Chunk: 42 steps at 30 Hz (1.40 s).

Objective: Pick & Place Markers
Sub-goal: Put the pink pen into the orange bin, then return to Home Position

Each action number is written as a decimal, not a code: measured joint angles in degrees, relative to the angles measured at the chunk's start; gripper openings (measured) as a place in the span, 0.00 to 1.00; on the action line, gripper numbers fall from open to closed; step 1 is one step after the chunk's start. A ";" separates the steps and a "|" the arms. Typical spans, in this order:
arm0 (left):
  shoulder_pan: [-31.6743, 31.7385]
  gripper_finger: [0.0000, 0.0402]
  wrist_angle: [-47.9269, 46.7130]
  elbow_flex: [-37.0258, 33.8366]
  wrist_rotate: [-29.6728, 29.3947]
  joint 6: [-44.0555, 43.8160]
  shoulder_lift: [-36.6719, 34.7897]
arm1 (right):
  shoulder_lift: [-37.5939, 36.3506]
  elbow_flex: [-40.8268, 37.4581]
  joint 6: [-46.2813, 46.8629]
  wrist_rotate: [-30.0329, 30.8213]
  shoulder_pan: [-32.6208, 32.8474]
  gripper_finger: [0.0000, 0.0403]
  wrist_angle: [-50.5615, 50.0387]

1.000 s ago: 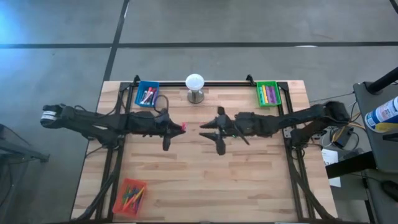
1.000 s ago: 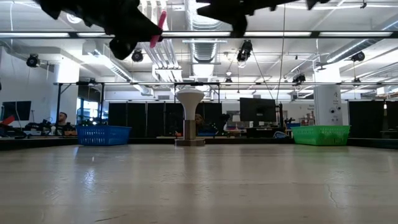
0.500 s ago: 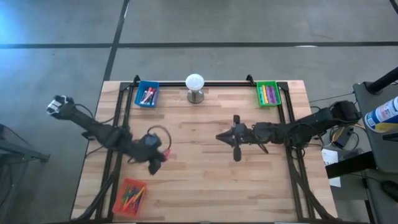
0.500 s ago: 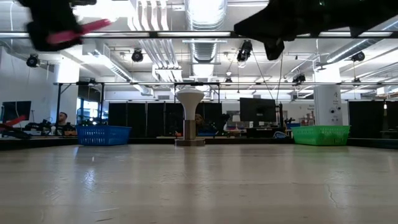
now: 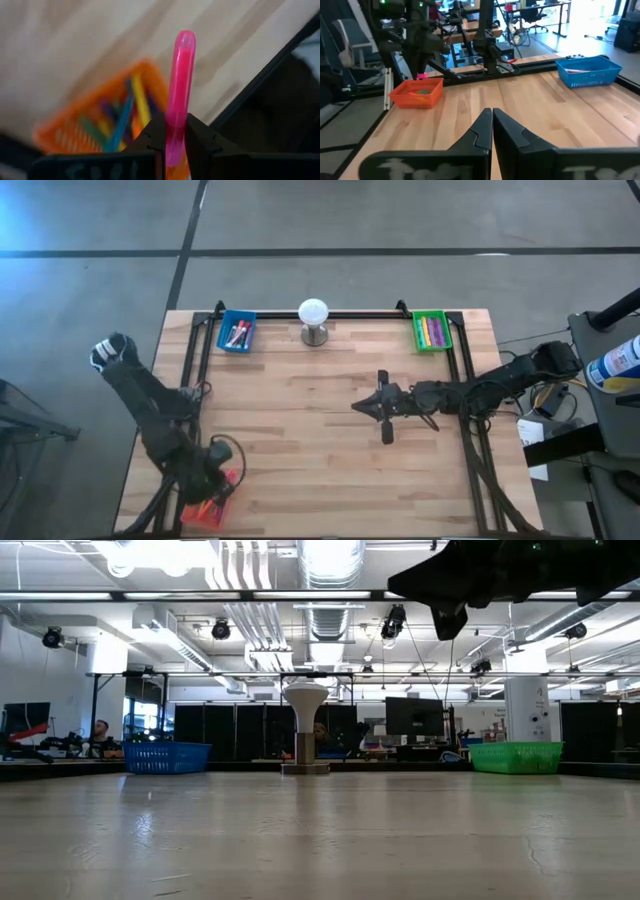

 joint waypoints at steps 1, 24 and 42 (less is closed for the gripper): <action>-1.16 0.09 0.01 0.21 1.56 -2.02 0.95 | 0.00 0.00 -0.04 0.02 0.23 0.02 0.00; -8.67 0.18 0.66 0.47 8.00 -22.60 8.51 | -0.26 0.00 -3.34 0.00 0.81 0.02 0.24; 1.41 0.17 3.27 1.45 0.11 -2.78 1.46 | -0.31 -0.82 -7.40 0.00 0.77 0.02 0.04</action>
